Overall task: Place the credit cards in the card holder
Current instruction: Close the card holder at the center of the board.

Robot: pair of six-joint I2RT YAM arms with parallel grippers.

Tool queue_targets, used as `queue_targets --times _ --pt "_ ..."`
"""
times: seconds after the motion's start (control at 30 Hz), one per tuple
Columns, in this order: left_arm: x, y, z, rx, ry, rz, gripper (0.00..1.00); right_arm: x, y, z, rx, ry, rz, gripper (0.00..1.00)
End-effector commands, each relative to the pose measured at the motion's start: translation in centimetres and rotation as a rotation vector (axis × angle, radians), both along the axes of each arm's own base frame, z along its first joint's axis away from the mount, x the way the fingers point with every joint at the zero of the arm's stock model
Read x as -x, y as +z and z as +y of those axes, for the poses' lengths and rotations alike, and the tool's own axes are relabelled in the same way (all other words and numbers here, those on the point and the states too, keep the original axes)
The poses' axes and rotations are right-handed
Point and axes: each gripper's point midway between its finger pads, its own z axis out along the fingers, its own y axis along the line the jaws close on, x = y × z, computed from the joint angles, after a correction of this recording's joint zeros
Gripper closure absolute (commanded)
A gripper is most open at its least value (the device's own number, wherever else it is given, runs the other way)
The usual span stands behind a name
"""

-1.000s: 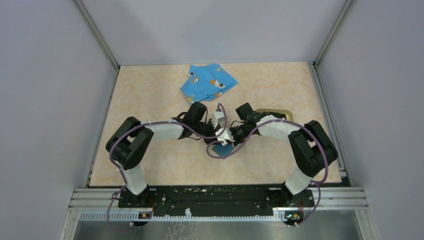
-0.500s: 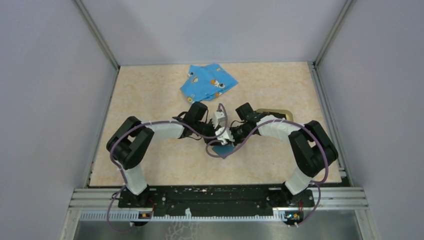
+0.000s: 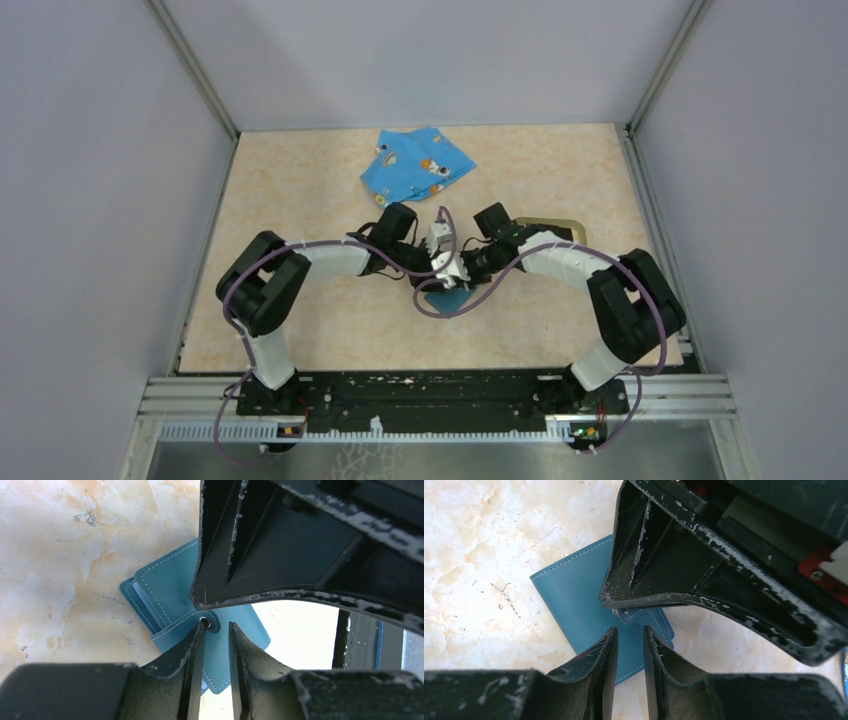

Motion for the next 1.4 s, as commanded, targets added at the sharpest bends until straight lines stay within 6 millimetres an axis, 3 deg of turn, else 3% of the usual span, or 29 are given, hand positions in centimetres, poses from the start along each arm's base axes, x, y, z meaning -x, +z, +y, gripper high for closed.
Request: queue_targets --times 0.0,0.4,0.83,1.37 --pt "3.2 -5.4 2.7 -0.188 -0.007 0.125 0.69 0.6 2.2 1.5 -0.091 0.053 -0.041 0.74" --pt "3.2 -5.5 3.2 -0.187 0.005 0.134 0.69 1.5 -0.1 2.3 -0.037 0.094 -0.01 0.78" --pt "3.0 -5.0 3.3 -0.162 0.022 0.137 0.68 1.7 -1.3 1.1 0.058 0.133 -0.023 1.0" --pt "2.1 -3.1 3.4 -0.039 0.092 0.169 0.68 3.3 -2.9 -0.5 0.196 0.248 -0.055 1.0"
